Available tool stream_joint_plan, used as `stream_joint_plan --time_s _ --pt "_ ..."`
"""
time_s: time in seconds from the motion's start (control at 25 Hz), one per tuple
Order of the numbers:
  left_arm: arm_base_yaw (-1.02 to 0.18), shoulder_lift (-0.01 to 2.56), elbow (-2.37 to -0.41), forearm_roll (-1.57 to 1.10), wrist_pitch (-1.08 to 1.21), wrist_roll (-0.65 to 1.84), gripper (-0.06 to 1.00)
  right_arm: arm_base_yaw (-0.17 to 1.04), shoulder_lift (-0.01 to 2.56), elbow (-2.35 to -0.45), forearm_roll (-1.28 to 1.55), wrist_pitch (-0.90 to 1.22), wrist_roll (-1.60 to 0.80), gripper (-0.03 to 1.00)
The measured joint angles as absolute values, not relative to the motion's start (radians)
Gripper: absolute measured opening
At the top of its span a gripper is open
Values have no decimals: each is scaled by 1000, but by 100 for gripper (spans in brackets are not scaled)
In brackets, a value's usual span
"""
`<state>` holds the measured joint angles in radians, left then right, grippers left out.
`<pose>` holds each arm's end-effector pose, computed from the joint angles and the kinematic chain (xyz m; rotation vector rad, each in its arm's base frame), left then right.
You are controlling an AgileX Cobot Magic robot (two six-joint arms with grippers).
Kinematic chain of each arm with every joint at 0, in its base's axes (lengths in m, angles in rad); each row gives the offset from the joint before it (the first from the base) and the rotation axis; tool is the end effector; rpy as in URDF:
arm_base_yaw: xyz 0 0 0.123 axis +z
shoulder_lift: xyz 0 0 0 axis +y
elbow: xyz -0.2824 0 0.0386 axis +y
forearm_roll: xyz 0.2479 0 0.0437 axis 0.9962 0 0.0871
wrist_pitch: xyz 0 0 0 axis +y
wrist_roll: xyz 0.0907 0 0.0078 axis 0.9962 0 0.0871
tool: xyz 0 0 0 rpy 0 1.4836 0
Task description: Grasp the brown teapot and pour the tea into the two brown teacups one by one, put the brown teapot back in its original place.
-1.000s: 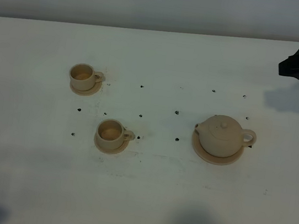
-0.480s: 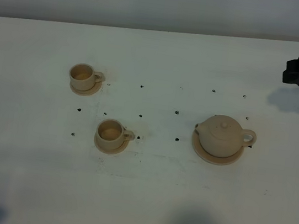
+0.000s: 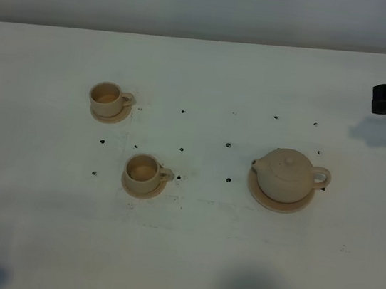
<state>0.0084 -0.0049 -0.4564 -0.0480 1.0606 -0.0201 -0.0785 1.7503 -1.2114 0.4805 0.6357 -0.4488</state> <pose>-0.0008 -0.0038 0.2650 -0.0286 2.0824 -0.0650 0.3693 -0.0039 0.2291 -0.0649 2.5706 0.3125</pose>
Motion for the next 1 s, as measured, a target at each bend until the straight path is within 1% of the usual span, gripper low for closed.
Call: stream_joint_plan --time_s 0.24,0.4,0.48,0.64,1.0 --pt "8 -5 -456 -48 1061 -20 55 -69 1751 -1231 388 564 -330 54" --pt "8 -5 -456 -48 1061 -20 55 -11 1771 -1254 226 537 -188 54" --pt "8 -5 -456 -48 1061 -20 55 25 1811 -1300 157 560 -119 54" --pt "8 -5 -456 -48 1061 -20 55 73 1891 -1388 116 628 -72 54" --pt "8 -5 -456 -48 1061 -20 55 105 1951 -1403 -11 723 34 54"
